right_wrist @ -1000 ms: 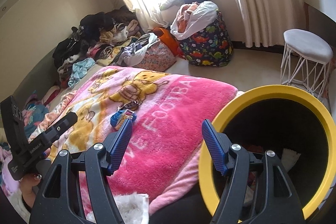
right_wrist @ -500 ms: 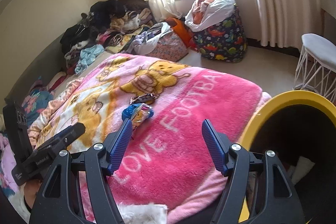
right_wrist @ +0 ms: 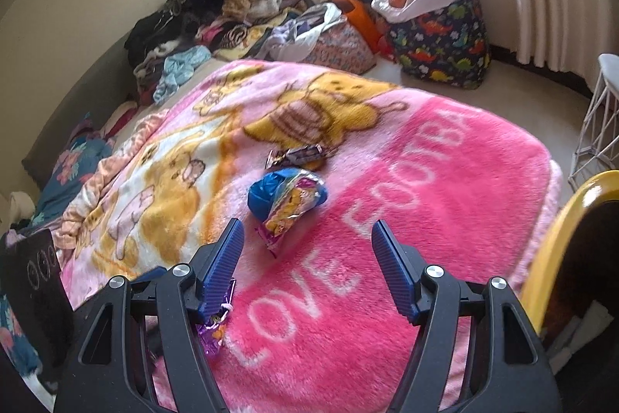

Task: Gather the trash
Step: 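Grasp the purple wrapper with the left tool while the right tool grasps the blue-and-yellow snack bag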

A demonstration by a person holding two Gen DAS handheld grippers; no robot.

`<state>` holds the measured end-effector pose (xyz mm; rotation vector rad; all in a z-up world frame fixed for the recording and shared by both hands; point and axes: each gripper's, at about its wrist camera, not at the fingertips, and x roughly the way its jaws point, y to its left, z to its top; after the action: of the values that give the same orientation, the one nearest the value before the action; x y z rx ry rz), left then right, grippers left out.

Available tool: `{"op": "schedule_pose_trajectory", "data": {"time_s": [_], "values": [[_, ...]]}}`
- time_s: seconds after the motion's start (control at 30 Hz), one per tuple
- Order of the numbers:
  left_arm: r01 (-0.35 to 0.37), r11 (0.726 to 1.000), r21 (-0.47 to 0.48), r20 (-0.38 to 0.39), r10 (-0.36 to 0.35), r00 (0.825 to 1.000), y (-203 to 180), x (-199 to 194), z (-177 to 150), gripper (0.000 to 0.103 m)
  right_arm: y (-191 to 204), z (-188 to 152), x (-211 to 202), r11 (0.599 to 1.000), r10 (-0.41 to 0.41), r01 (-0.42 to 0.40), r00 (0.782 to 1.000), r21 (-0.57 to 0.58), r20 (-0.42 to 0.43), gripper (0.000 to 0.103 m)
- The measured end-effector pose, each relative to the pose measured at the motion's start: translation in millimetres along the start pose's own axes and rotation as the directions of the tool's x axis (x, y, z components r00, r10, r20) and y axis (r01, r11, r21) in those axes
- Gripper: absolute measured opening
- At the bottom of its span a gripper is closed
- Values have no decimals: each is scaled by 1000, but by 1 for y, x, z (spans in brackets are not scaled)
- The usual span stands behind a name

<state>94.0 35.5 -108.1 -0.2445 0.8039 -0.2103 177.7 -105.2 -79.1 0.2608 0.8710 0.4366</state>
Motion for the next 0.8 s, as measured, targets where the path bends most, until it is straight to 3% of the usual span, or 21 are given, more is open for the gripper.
{"op": "schedule_pose_trajectory", "data": {"time_s": [0.23,0.4,0.53,0.67,0.8], "values": [[32,999,33,-62,-30,998,-11,15,-15,62,4,6,36,999,41,-40,996,16,-78,66],[27,999,32,-87,-24,996,-9,22,-16,47,3,7,56,996,73,-66,991,61,-114,59],[27,999,27,-91,-25,996,-9,25,-17,40,2,8,69,992,93,-81,987,93,-128,49],[24,999,24,-91,-22,996,-8,25,-15,33,0,8,74,990,110,-95,984,108,-139,28],[25,999,28,-89,-23,996,-9,24,-14,31,-4,4,60,989,111,-100,988,105,-108,25]]}}
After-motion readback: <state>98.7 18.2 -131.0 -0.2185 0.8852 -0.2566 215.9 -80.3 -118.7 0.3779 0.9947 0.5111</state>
